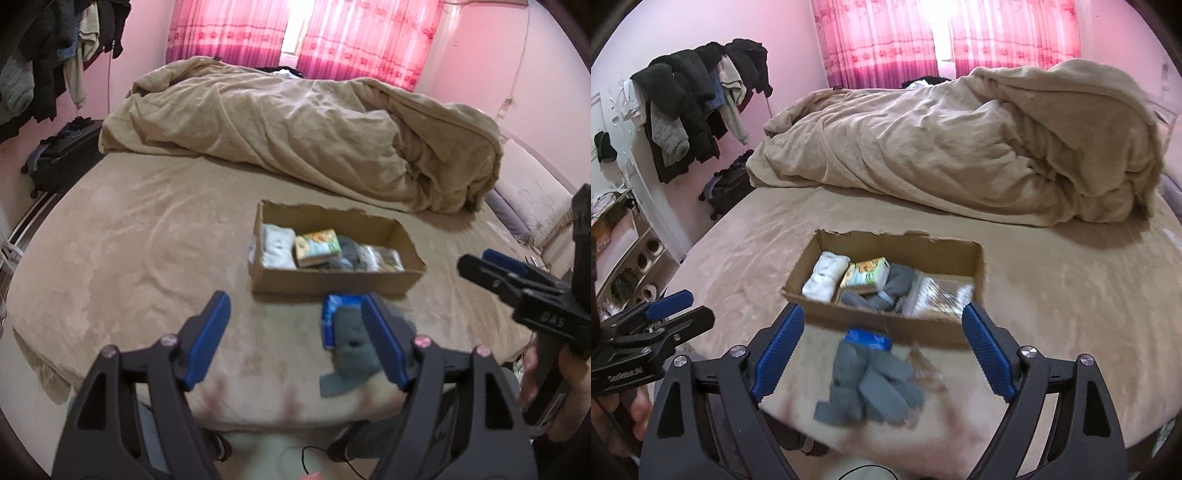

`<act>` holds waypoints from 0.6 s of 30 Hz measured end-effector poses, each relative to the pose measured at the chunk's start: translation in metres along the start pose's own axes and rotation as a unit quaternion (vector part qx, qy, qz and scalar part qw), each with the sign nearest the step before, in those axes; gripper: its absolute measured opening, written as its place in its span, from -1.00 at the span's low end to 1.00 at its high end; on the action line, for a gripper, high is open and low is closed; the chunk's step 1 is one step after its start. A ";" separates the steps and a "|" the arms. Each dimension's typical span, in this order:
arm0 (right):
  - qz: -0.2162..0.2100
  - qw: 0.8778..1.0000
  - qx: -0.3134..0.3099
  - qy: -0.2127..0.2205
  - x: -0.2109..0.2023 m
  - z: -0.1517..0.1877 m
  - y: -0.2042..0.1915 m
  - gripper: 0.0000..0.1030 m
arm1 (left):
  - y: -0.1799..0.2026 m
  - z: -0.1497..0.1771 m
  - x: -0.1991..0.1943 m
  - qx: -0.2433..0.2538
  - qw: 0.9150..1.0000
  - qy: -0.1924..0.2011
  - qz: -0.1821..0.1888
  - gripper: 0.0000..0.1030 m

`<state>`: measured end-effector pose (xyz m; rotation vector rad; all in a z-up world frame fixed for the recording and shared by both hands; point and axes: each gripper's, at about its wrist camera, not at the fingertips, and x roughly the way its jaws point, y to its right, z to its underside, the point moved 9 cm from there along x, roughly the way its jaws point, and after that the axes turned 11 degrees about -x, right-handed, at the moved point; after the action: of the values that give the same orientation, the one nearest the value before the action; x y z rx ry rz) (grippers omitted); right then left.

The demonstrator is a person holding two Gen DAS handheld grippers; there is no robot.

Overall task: Organize objects
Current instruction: 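Grasp the grey glove-like sock with the right tool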

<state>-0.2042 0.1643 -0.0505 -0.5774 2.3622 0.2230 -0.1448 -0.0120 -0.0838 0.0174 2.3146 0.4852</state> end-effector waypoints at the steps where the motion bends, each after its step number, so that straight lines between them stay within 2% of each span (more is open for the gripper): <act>1: 0.003 1.000 0.001 0.002 -0.007 0.003 0.001 0.74 | 0.003 0.004 -0.003 0.004 1.000 -0.001 -0.001 0.45; 10: 0.011 1.000 0.005 0.006 -0.046 0.032 -0.005 0.74 | 0.014 0.039 -0.008 0.018 1.000 -0.025 -0.001 0.46; 18: -0.001 0.999 0.004 -0.035 -0.021 0.067 -0.023 0.72 | -0.005 0.057 0.007 0.012 0.999 -0.047 -0.010 0.46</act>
<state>-0.1411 0.1719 -0.0870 -0.5604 2.2943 0.2299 -0.1098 0.0033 -0.1268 0.0281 2.2256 0.4370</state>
